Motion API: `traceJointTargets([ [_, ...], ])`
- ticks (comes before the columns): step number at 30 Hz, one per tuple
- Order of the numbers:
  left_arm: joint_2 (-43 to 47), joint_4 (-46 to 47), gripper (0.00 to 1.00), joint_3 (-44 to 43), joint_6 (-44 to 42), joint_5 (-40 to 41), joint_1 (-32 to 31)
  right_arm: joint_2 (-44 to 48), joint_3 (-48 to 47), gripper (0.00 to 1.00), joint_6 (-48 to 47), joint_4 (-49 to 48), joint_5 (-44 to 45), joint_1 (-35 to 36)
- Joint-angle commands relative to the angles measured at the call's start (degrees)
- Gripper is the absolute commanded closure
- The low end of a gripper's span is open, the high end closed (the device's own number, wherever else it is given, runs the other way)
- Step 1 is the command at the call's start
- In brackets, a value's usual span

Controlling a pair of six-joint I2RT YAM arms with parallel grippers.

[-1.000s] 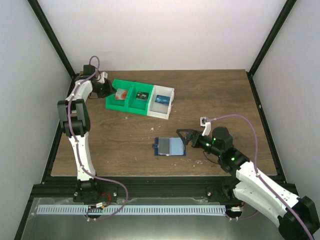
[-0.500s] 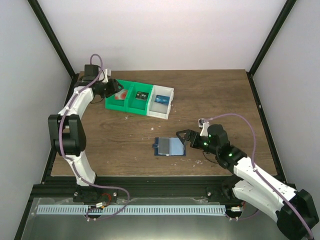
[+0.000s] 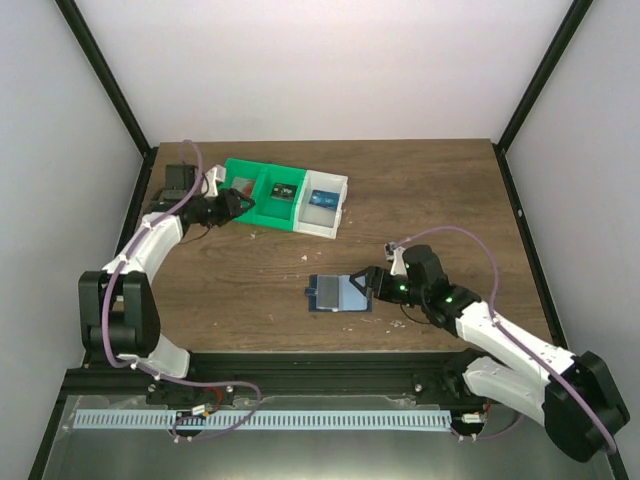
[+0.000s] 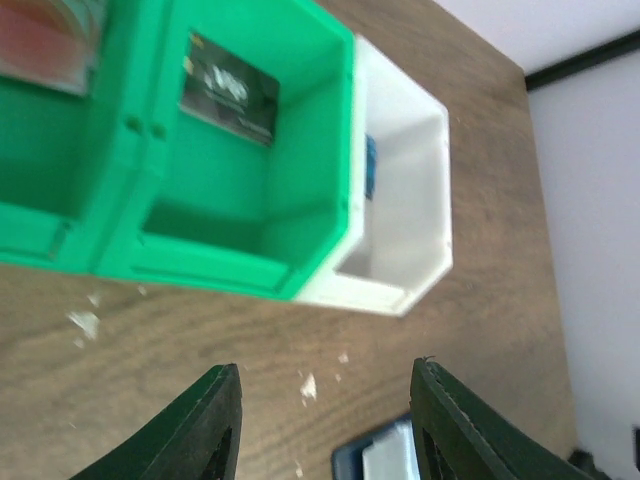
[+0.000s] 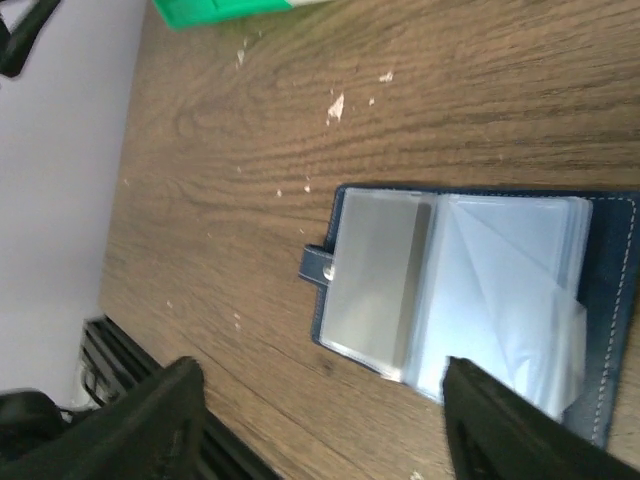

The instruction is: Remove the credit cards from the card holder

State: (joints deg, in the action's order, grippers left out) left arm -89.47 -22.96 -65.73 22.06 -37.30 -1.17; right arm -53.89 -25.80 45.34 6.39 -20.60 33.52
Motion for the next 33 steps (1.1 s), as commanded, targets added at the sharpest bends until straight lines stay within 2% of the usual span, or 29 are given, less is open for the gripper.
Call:
traceJointTargets([
  [1,4.3,2.6,0.51,5.2,-0.3,-5.7,-2.1,-3.7,-2.4,0.39,-0.3,-2.1,-2.8,0.2],
  [4,8.6,5.8,0.51,10.4,1.8,-6.2,-3.9,-7.0,-3.4,0.52,-0.3,-2.0,-3.2,0.3],
  [6,10.7,8.6,0.51,13.9,3.6,-7.1,-5.6,-8.9,-3.9,0.57,-0.1,-2.7,-3.5,0.6],
  [15,10.9,18.8,0.52,22.5,9.0,-7.4,-16.6,-20.0,-7.7,0.64,0.2,-5.4,-1.9,4.7],
  [25,5.8,33.3,0.56,29.4,17.2,-12.1,-18.9,-31.1,-13.4,0.68,-1.5,-5.0,-1.0,7.4],
  [33,3.0,36.5,0.60,31.3,18.3,-12.0,-20.1,-35.9,-15.3,0.73,-3.1,-3.3,0.8,7.6],
])
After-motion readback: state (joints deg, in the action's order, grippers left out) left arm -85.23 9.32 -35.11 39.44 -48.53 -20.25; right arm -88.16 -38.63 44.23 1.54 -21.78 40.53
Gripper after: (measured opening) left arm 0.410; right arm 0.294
